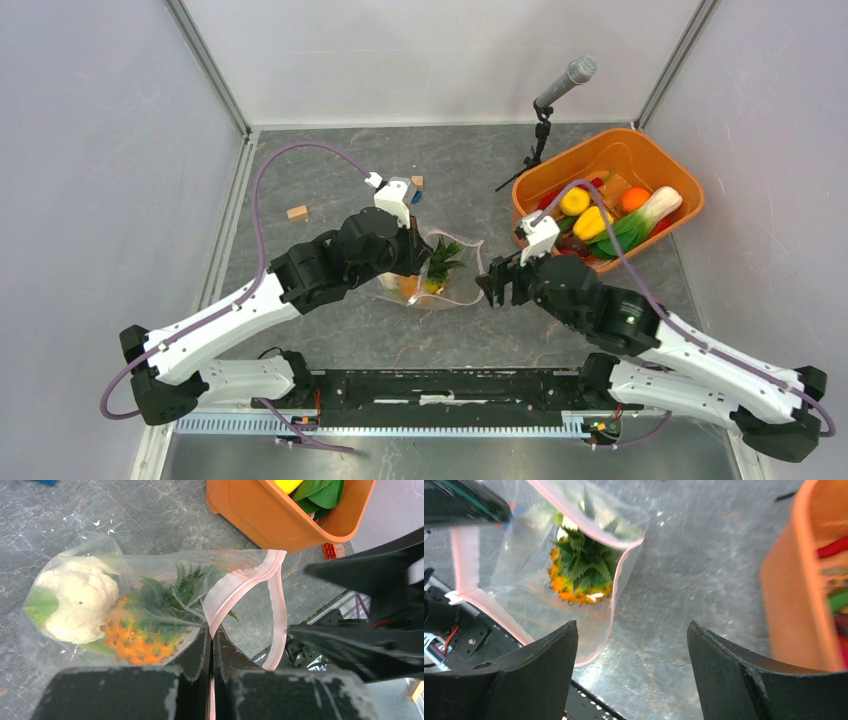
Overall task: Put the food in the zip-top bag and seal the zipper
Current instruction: Place the fake fruit in the zipper food storage bag, then adjust the zipper food storage bag at the center of the board.
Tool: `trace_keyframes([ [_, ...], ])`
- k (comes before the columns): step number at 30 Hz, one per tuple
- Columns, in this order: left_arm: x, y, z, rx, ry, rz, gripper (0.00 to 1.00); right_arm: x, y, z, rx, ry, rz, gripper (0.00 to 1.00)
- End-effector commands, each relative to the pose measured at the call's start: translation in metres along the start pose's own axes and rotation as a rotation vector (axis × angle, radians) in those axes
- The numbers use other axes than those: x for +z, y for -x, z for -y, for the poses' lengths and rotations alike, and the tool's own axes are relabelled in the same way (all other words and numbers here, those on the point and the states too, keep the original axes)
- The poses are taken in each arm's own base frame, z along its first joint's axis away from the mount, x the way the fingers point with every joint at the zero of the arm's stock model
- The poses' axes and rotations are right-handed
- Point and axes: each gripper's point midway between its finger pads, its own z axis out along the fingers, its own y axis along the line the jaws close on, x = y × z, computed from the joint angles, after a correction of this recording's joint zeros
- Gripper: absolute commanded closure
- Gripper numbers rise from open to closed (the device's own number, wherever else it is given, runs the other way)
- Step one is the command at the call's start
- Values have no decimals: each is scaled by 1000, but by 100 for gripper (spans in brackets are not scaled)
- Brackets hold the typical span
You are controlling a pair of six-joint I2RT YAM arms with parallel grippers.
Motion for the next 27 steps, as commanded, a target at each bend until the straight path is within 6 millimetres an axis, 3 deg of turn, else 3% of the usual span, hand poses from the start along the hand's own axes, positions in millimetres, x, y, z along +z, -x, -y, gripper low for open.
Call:
trace_keyframes([
  [1, -5, 19, 11, -20, -34, 61, 98, 22, -4, -32, 200, 103, 38, 23],
  [5, -11, 20, 7, -22, -23, 71, 98, 32, -7, -18, 166, 9, 34, 52],
  [7, -15, 23, 1, -12, 1, 85, 98, 30, 10, -19, 146, 16, 84, 77],
  [10, -28, 35, -8, 18, 41, 126, 98, 23, 44, -36, 106, 109, 182, 100],
  [15, -83, 87, -20, 76, 109, 256, 98, 1, 121, -60, 6, 198, 309, 100],
  [18, -106, 98, -37, 103, 168, 307, 98, -15, 149, -93, -45, 380, 412, 100],
  [20, -106, 91, -61, 107, 286, 304, 98, -15, 153, -121, -113, 503, 388, 100],
  [21, -105, 85, -73, 101, 341, 291, 98, -6, 151, -123, -115, 490, 354, 100],
  [24, -87, 55, -86, 119, 363, 198, 98, 29, 139, -97, -32, 289, 315, 100],
  [27, -65, 26, -86, 127, 336, 39, 98, 63, 106, -102, -99, 286, 154, 100],
])
